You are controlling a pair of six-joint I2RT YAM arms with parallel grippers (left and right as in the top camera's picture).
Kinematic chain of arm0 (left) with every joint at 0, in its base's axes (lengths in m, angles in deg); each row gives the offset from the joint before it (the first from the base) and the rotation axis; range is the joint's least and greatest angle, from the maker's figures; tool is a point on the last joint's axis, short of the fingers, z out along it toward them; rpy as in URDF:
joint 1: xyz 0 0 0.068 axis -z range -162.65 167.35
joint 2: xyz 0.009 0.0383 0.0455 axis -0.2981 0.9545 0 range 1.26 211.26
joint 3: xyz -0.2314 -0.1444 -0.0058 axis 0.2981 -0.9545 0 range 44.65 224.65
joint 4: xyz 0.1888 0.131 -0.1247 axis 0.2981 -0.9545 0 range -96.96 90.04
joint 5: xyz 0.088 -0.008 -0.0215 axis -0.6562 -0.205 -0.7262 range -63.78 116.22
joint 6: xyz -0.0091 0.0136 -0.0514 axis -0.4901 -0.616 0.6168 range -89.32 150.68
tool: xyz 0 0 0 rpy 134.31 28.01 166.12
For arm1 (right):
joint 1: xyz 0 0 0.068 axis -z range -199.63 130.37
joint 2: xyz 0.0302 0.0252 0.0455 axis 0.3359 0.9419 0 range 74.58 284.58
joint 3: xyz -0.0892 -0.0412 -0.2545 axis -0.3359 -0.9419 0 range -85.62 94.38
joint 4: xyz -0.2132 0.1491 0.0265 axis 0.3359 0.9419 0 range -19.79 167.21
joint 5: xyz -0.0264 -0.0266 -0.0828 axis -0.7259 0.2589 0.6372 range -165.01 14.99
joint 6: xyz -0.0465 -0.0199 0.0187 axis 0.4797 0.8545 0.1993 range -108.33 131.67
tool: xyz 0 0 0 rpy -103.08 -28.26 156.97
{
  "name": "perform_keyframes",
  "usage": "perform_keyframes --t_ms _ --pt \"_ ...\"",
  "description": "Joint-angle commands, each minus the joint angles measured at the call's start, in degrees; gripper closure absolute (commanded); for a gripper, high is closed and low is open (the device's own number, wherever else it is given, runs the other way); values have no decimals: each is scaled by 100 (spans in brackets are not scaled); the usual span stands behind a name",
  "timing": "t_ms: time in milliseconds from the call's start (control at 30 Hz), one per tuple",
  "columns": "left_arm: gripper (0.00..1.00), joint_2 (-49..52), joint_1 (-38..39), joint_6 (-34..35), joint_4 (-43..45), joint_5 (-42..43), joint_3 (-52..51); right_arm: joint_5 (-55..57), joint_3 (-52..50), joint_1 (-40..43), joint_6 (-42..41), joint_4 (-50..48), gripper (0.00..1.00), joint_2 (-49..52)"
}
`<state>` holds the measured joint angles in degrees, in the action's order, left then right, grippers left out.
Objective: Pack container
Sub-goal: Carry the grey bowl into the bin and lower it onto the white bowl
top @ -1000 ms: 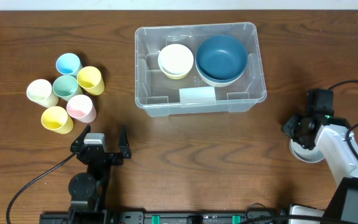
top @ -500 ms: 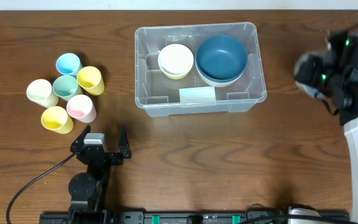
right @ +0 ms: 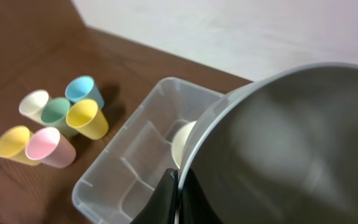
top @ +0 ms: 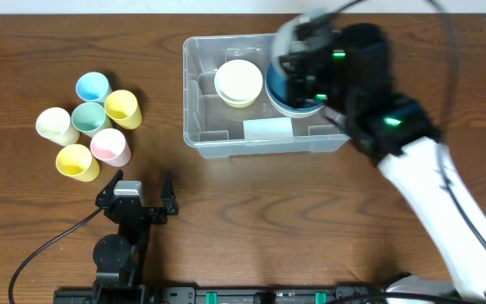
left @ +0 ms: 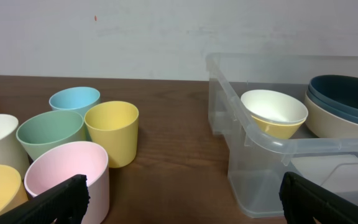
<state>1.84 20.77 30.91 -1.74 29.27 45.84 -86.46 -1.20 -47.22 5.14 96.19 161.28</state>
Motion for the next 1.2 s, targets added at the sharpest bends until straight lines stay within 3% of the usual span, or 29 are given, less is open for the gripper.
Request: perform_keyframes --t_ms 0,333,800,867,1000,1167 --pt "2 -35 -24 68 -201 -2 -96 223 52 -302 345 -308 99 623" --pt "2 -35 -24 68 -201 -2 -96 223 68 -581 378 -1709 99 2098" --pt "2 -35 -24 68 -201 -2 -96 177 68 -643 339 -2026 99 2887" --pt "2 -35 -24 68 -201 -2 -96 177 68 -662 339 -2061 93 2944" --pt "2 -35 -24 68 -201 -4 -96 179 68 -662 339 -2107 61 2946" --pt "2 -35 -24 68 -201 -2 -96 26 114 -662 258 -2302 58 2935"
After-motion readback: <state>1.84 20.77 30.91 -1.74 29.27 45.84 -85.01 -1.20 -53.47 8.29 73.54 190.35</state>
